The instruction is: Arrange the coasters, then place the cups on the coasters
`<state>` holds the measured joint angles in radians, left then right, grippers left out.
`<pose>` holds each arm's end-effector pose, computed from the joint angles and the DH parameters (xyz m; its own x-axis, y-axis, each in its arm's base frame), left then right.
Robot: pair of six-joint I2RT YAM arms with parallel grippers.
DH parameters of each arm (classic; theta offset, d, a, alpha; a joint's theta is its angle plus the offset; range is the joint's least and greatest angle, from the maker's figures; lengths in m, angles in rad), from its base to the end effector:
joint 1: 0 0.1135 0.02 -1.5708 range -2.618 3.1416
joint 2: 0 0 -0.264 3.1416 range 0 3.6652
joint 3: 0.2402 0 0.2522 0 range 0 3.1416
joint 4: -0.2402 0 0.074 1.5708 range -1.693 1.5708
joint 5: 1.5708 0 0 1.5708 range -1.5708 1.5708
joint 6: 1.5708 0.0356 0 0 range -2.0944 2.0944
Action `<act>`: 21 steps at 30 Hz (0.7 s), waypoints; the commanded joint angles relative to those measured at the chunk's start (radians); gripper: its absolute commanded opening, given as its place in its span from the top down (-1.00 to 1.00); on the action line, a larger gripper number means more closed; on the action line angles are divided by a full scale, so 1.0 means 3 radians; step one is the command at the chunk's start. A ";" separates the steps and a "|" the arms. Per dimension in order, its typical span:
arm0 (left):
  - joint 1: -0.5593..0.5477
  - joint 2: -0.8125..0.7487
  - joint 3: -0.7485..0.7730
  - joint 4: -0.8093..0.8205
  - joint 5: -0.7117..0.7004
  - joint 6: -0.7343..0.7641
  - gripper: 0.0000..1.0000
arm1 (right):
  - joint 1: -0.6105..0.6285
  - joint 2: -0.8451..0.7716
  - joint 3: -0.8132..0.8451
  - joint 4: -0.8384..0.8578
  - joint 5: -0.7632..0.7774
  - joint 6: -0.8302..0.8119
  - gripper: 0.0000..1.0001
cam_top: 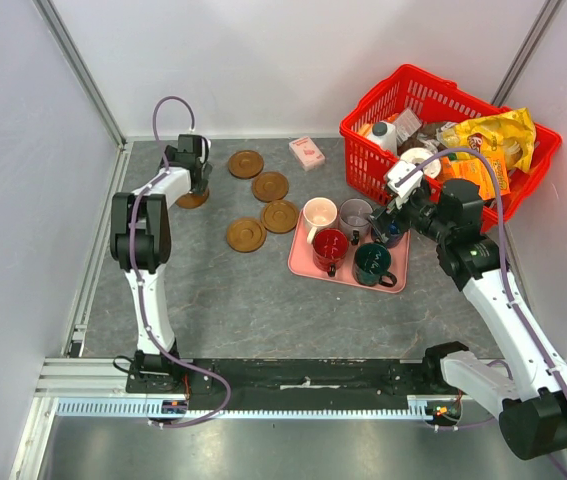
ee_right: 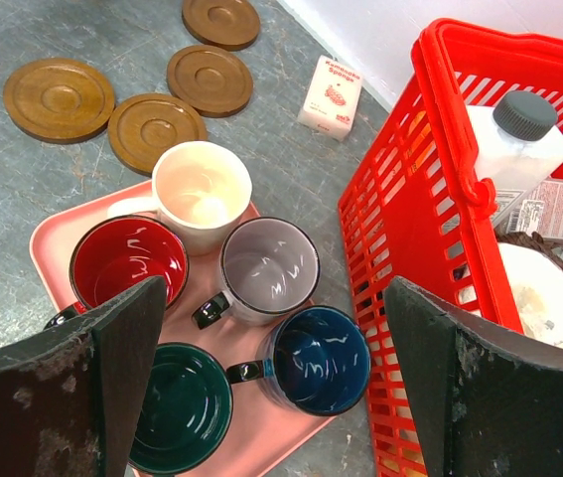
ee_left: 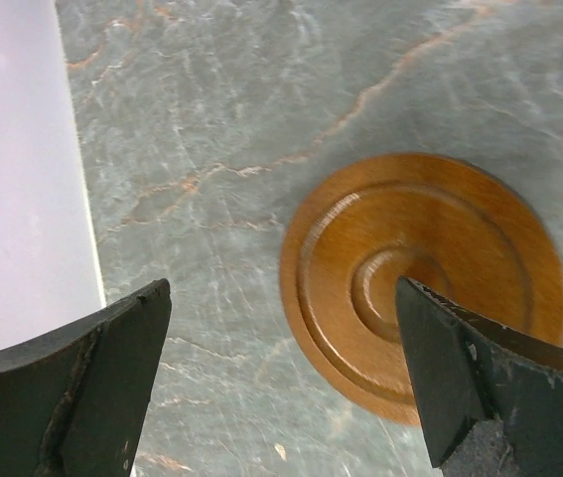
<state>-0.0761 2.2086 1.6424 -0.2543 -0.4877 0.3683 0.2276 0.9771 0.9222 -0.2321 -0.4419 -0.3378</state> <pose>0.4879 -0.0205 0.1677 -0.7710 0.3778 -0.5127 0.0280 0.8244 0.5653 0.2129 0.0649 0.3487 -0.0602 -0.3214 -0.9450 -0.6608 0.7224 -0.2036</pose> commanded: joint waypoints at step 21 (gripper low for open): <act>-0.1250 -0.1743 -0.1834 0.0091 0.0787 0.0306 -1.00 | 0.0019 -0.0066 -0.0032 0.0140 0.0052 -0.0030 -0.96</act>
<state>-0.4614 1.6325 1.1244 -0.2405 -0.2749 0.4183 0.2276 0.9718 0.9222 -0.2314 -0.4381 -0.3378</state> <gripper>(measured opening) 0.996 0.982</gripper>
